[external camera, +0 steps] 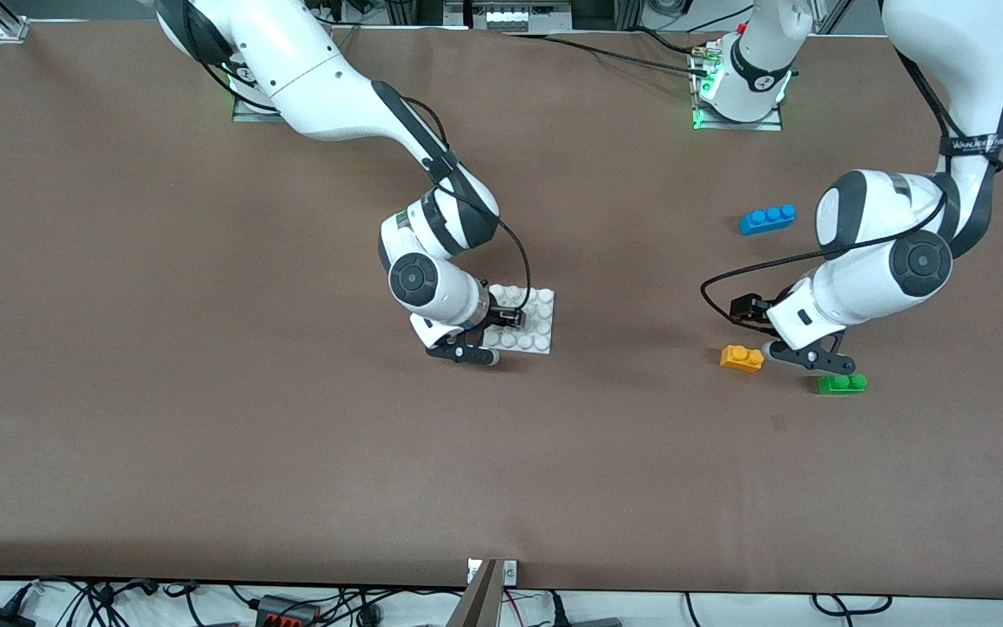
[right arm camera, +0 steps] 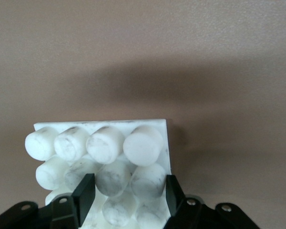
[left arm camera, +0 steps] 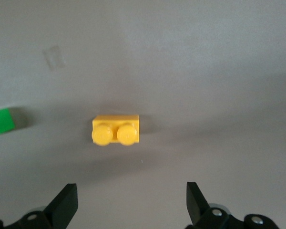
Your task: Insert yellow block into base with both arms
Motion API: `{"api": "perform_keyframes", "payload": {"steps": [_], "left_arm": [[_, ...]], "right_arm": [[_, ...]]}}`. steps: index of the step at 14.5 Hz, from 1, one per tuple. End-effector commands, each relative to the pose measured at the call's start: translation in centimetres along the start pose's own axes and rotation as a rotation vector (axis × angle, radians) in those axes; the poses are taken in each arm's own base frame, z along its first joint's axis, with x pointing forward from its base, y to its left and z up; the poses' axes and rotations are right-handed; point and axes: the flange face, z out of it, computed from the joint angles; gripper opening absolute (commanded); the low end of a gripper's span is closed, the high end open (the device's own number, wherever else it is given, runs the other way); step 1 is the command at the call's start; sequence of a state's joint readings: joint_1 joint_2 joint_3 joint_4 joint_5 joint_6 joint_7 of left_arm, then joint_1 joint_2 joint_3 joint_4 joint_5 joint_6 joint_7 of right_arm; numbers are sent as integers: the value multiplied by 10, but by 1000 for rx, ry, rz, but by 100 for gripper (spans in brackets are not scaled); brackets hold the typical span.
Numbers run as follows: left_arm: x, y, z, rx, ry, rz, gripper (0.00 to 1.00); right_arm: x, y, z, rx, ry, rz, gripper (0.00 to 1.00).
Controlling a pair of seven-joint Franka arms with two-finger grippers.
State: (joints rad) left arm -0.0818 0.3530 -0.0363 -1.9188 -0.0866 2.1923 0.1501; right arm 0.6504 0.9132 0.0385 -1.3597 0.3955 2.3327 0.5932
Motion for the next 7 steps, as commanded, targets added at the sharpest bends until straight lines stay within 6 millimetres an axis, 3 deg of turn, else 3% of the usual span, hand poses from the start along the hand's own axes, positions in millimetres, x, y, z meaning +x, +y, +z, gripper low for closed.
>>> {"api": "perform_keyframes", "payload": {"steps": [1, 2, 5, 7], "left_arm": [[5, -7, 20, 9, 28, 93, 100], [6, -10, 25, 10, 33, 129, 100], [9, -12, 38, 11, 38, 126, 100], [12, -14, 48, 9, 27, 122, 100]], "right_arm": [[5, -6, -4, 16, 11, 7, 100], [5, -6, -11, 10, 0, 6, 100], [3, -7, -77, -35, -71, -2, 100], [7, -2, -153, -84, -32, -39, 100]]}}
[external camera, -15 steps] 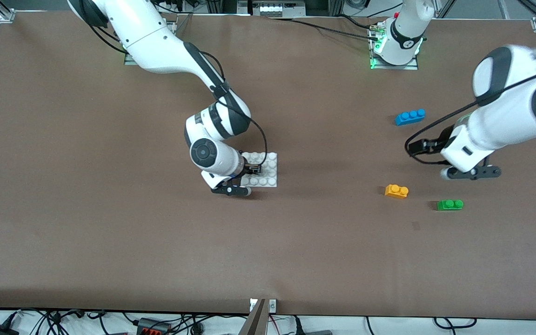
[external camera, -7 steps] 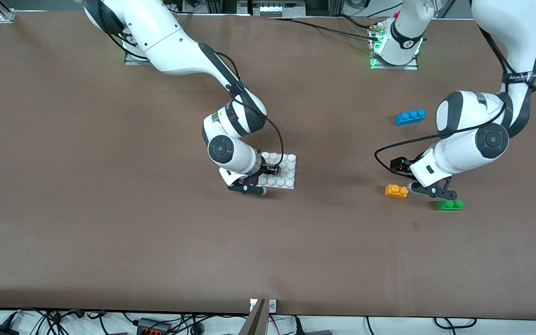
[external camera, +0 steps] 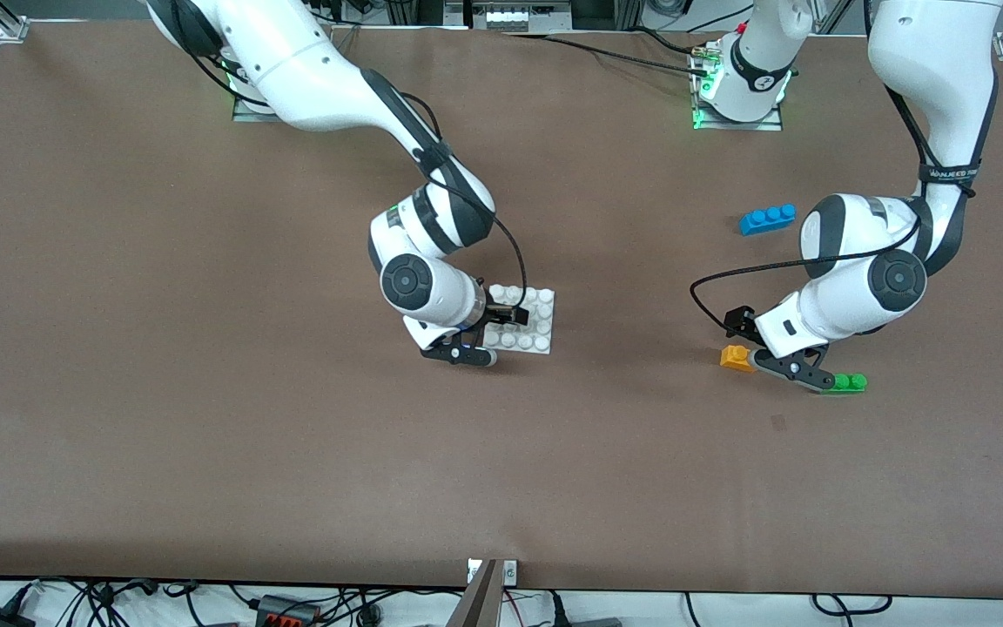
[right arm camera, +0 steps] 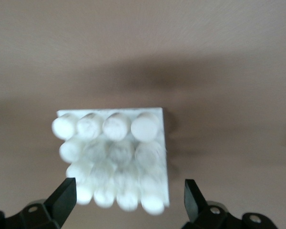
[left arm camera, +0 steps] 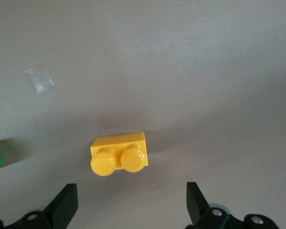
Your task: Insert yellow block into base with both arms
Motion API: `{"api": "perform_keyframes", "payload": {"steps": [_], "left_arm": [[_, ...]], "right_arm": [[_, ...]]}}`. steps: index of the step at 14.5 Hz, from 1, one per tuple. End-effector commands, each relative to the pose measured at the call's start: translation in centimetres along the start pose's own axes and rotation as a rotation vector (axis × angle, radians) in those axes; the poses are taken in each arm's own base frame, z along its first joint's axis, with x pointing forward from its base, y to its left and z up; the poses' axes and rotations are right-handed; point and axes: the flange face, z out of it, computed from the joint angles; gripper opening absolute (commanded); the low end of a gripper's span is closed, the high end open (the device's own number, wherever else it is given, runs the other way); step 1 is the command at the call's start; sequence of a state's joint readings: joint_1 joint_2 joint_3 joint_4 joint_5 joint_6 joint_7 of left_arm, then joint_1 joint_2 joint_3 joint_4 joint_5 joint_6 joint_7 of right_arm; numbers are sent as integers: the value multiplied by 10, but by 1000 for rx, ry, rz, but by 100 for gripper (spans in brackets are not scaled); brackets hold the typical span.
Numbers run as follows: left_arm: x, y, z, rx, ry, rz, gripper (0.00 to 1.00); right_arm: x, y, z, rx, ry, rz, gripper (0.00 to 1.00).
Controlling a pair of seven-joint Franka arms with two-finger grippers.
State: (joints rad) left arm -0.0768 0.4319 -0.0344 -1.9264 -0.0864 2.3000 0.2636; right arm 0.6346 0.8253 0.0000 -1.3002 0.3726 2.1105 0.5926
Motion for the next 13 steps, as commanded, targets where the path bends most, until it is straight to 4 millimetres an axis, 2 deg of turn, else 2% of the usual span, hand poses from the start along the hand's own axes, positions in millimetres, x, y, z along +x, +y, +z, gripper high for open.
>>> {"api": "perform_keyframes", "payload": {"steps": [1, 3, 6, 7, 8, 9, 10, 12, 13], "left_arm": [[6, -7, 7, 3, 11, 21, 100], [9, -12, 15, 6, 10, 20, 100], [8, -17, 25, 11, 13, 10, 100], [8, -24, 26, 18, 31, 7, 100], [7, -32, 29, 28, 41, 2, 100], [7, -33, 32, 28, 38, 0, 100], [8, -33, 35, 28, 37, 3, 100], [8, -34, 38, 28, 35, -1, 100], [7, -34, 40, 27, 32, -1, 100]], "right_arm": [[-6, 17, -104, -70, 36, -36, 100], [-4, 41, -148, -184, 70, -50, 100], [0, 96, -215, -329, 39, -99, 100], [3, 122, -244, -343, 18, -125, 100], [11, 162, -276, -329, 0, -121, 100], [19, 197, -301, -308, -4, -108, 100], [19, 220, -323, -295, 1, -127, 100], [19, 275, -350, -279, -11, -122, 100], [17, 292, -359, -271, -8, -126, 100]]}}
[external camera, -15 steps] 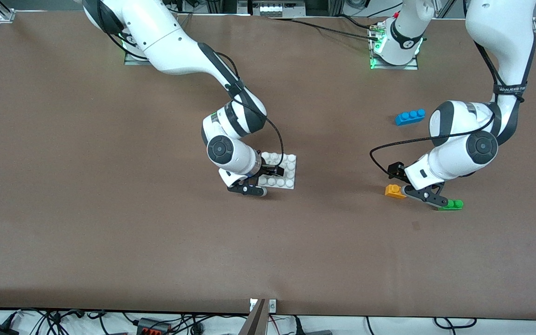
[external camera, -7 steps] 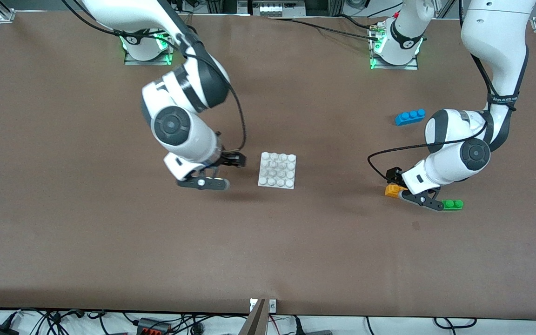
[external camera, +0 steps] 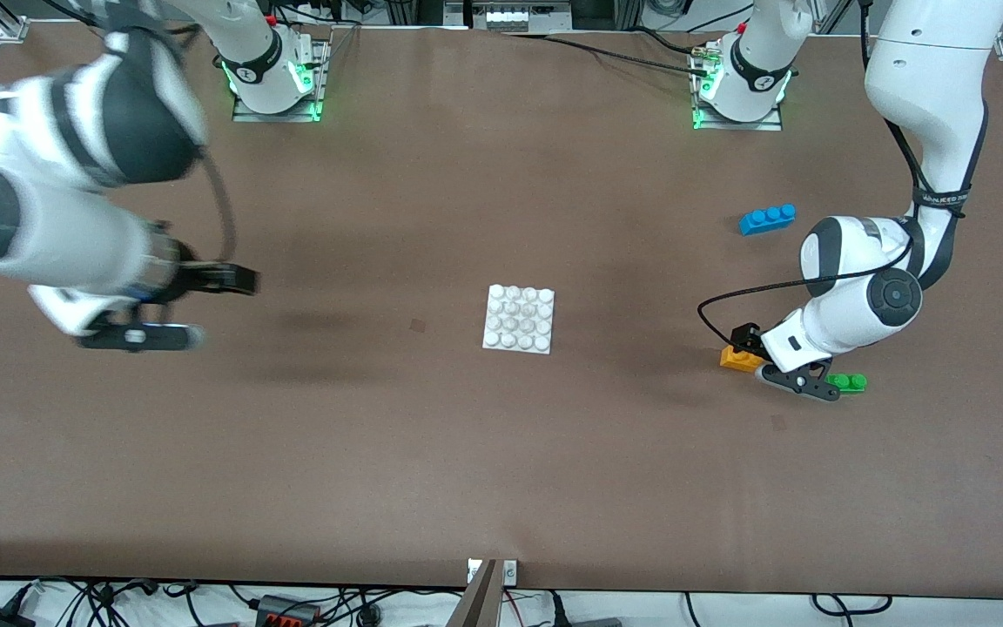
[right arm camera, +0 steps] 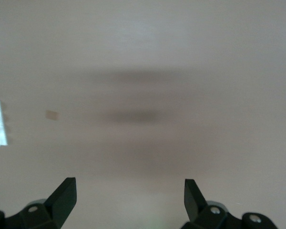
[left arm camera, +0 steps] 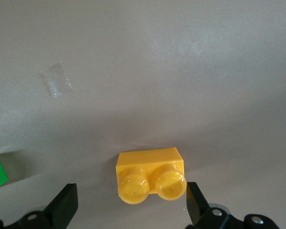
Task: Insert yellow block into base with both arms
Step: 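Release the base plate and withdraw the right gripper to rest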
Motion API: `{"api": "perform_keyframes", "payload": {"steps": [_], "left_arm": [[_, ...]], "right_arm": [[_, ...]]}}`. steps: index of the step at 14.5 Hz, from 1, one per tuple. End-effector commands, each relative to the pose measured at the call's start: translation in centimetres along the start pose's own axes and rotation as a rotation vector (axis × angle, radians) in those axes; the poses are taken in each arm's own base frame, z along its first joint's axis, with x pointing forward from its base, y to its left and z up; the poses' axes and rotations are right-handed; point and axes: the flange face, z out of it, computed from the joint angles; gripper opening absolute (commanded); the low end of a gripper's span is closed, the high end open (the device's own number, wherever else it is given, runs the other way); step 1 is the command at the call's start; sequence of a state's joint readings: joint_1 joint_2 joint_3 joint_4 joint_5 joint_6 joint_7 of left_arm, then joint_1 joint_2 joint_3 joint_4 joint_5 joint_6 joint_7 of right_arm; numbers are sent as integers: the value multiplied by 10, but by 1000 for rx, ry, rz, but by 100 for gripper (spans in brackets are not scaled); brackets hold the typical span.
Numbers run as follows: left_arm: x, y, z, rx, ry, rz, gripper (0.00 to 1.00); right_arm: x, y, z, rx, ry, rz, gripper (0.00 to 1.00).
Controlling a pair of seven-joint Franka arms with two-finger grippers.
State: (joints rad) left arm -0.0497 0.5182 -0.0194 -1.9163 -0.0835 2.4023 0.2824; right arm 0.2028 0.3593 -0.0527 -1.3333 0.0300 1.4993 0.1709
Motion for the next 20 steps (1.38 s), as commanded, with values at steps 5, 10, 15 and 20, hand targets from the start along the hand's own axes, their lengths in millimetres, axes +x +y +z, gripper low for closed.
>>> {"api": "perform_keyframes", "payload": {"steps": [5, 10, 15, 20], "left_arm": [[7, 5, 4, 8, 5, 30, 100], [9, 4, 15, 14, 22, 32, 100], [11, 10, 14, 10, 23, 35, 100], [15, 9, 20, 10, 23, 38, 100]], "right_arm": [[-30, 74, -10, 34, 47, -25, 100], [-98, 137, -10, 69, 182, -61, 100], [-101, 156, -37, 85, 153, 98, 100], [-89, 153, -52, -13, 175, -3, 100]]}}
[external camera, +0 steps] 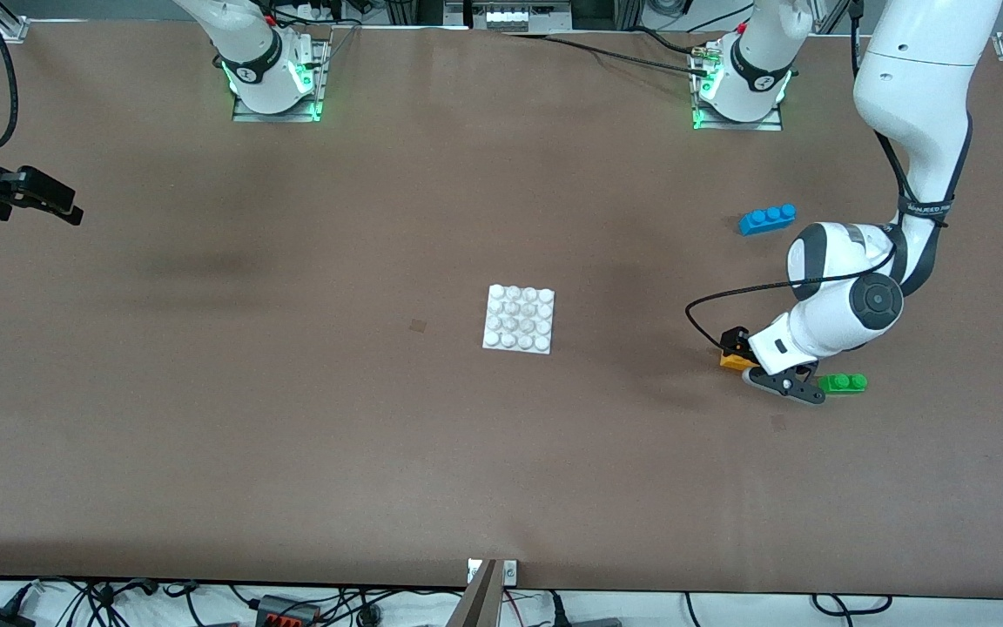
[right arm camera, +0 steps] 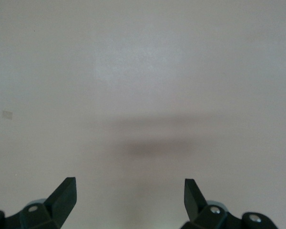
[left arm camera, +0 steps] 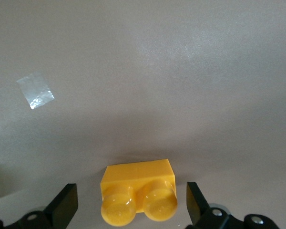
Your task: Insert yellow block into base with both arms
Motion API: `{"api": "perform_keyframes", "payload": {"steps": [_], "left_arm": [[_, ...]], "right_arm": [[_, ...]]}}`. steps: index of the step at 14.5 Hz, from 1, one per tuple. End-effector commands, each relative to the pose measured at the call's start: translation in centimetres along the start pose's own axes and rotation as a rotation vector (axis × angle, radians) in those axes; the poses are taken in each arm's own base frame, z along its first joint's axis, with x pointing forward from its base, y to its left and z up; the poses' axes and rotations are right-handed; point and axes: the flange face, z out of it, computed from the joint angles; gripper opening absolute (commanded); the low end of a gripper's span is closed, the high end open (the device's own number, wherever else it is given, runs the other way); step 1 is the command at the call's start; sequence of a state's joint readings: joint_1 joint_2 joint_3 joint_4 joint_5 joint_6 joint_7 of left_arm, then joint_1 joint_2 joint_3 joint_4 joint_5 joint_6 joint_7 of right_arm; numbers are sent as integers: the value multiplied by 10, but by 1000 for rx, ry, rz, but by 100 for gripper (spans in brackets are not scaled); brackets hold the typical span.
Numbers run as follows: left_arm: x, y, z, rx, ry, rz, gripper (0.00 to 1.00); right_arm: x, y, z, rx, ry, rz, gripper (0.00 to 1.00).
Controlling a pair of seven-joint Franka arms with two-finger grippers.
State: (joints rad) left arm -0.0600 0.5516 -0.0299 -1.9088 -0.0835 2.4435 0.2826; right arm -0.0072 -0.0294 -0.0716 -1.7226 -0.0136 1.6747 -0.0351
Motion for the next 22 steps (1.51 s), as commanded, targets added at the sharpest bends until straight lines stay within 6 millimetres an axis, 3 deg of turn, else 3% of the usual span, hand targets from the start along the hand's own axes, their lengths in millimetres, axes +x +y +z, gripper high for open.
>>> {"api": "perform_keyframes", "payload": {"steps": [1, 5, 12, 18, 19, 22], "left_arm": [[9, -1, 6, 9, 7, 23, 100], [8, 0, 11, 6, -1, 29, 100], [6, 0, 16, 4, -10, 32, 100], [5, -1, 15, 2, -12, 67, 100], [5, -1, 15, 3, -11, 67, 98], [5, -1, 15, 3, -11, 67, 72]], "right_arm": [[12, 2, -15, -15, 12, -24, 100], [13, -5, -17, -15, 1, -33, 100], [11, 5, -14, -10, -22, -11, 100], [6, 1, -12, -10, -57, -17, 100], [6, 0, -13, -10, -56, -18, 100], [7, 0, -12, -11, -57, -19, 100]]}}
